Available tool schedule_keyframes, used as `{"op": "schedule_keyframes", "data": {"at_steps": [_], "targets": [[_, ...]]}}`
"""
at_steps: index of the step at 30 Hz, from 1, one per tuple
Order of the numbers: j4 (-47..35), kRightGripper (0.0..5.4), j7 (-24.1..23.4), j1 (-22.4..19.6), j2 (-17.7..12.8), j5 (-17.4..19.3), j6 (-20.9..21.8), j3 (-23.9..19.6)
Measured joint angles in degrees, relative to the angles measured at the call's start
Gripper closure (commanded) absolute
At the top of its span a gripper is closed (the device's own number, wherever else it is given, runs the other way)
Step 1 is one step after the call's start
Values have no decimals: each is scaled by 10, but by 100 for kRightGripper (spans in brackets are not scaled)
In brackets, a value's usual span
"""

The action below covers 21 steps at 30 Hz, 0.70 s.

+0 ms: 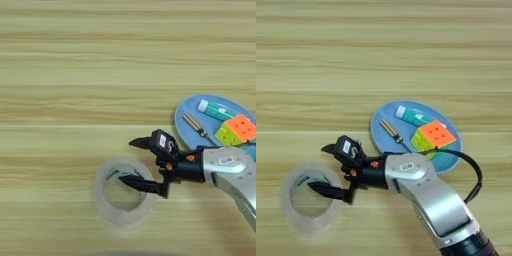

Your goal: Move the objects on the table

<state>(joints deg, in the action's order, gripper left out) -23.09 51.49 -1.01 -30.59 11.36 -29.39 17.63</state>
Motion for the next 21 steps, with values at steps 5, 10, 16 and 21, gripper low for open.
{"op": "schedule_keyframes", "data": {"at_steps": [5,10,16,21], "targets": [[3,190,1,-2,3,-3,1,5],[5,240,1,-2,4,-7,2,8],[8,303,1,-2,4,-13,13,16],[9,358,1,-2,7,-17,21,22]]}}
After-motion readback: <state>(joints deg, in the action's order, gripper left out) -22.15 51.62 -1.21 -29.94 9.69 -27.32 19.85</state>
